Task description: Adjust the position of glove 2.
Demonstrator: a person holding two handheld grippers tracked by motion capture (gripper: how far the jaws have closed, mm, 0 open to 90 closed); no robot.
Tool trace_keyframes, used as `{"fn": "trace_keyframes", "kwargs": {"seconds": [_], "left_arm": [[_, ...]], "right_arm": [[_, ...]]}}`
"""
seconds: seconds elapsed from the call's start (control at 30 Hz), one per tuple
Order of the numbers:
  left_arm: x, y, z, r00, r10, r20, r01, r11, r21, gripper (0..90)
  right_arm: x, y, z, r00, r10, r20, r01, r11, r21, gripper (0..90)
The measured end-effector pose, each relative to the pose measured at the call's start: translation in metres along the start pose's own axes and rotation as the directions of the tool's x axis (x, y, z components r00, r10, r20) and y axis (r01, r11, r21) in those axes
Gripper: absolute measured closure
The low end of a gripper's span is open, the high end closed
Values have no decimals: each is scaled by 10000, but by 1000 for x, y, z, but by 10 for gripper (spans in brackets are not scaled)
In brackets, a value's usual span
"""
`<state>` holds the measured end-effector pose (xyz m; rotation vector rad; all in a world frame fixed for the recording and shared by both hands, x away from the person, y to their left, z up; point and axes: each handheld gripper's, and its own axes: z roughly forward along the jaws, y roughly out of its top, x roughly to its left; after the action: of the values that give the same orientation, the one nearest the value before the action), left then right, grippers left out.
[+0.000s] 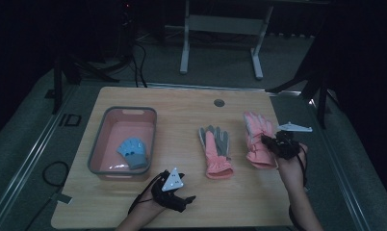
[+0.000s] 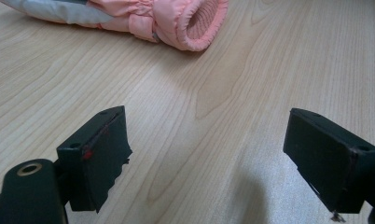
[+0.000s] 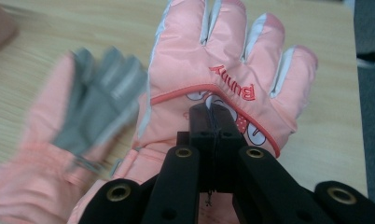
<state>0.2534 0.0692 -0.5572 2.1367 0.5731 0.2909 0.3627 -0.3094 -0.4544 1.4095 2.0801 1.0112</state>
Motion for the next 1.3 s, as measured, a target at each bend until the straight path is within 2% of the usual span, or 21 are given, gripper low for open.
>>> {"fn": "trace_keyframes", "kwargs": {"seconds": [0.1, 0.27, 0.43, 0.57, 0.73, 0.97, 1.3], "left_arm": [[0, 1, -1, 10000, -11, 11, 11, 10000, -72, 143], [1, 1, -1, 10000, -1, 31, 1, 10000, -71, 143], [1, 0, -1, 10000, -9, 27, 10, 9999, -118, 143], [1, 0, -1, 10000, 40, 39, -40, 10000, -81, 143], [1, 0, -2, 10000, 50, 43, -49, 9999, -117, 143], [2, 0, -2, 10000, 51, 37, -50, 9999, -138, 143], [1, 0, -1, 10000, -7, 39, 7, 9999, -111, 143]], "right_arm": [[16, 14, -10, 9997, -227, 111, 230, 9994, -257, 896], [41, 31, -17, 9995, -284, -124, 276, 9977, -616, 896], [65, 37, -13, 9983, -406, -413, 378, 9971, -659, 896], [85, 37, -6, 9959, -347, -830, 294, 9975, -640, 896], [102, 33, 4, 9930, -284, -1149, 230, 9986, -479, 896], [116, 23, 21, 9948, -235, -992, 223, 9997, -135, 896], [116, 3, 50, 9980, 138, -616, -111, 9990, 431, 894]]}}
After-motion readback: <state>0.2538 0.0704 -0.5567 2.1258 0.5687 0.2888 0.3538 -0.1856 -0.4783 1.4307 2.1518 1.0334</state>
